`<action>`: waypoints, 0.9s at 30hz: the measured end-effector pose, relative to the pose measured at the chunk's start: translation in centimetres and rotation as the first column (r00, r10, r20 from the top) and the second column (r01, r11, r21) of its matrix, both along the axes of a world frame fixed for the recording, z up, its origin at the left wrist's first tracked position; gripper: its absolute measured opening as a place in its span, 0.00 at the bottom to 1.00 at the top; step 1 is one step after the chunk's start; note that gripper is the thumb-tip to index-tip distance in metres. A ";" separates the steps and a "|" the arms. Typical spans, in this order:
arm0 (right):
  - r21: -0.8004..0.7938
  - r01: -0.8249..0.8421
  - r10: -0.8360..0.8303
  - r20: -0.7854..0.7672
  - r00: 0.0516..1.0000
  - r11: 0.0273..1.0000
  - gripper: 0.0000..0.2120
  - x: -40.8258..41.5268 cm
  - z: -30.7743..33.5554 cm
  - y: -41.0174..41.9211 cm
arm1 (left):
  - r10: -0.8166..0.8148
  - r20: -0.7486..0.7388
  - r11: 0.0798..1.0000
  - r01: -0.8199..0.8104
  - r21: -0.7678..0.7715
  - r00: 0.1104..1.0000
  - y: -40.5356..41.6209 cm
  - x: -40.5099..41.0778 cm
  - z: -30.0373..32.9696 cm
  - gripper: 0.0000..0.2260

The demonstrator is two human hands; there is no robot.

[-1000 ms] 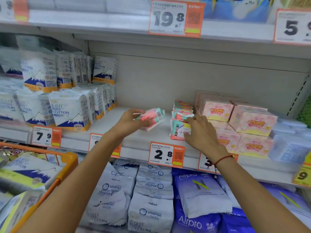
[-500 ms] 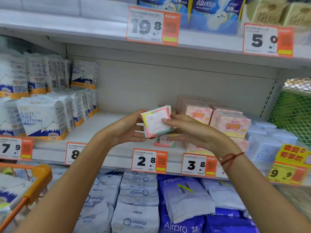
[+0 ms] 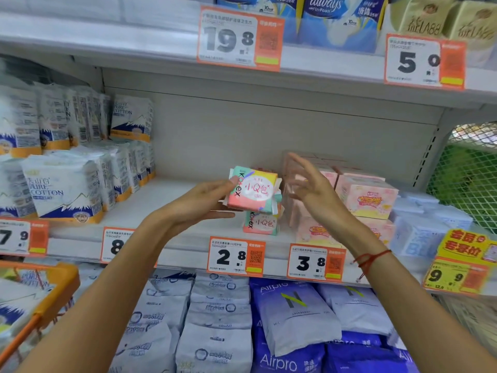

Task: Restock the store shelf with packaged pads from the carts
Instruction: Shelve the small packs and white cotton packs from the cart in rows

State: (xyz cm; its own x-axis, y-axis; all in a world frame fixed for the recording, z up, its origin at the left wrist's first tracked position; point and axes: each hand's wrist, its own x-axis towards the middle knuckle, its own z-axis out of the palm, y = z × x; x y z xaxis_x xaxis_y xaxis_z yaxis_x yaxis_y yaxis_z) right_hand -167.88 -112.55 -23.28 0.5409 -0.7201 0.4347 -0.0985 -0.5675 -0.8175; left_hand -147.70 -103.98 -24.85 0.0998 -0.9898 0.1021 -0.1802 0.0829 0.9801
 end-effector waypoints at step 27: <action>-0.246 0.059 -0.217 -0.687 0.693 0.967 0.27 1.0 -1.7 0.5 | -0.035 0.601 0.975 -0.104 0.195 0.798 -3.8 -3.0 -1.5 0.15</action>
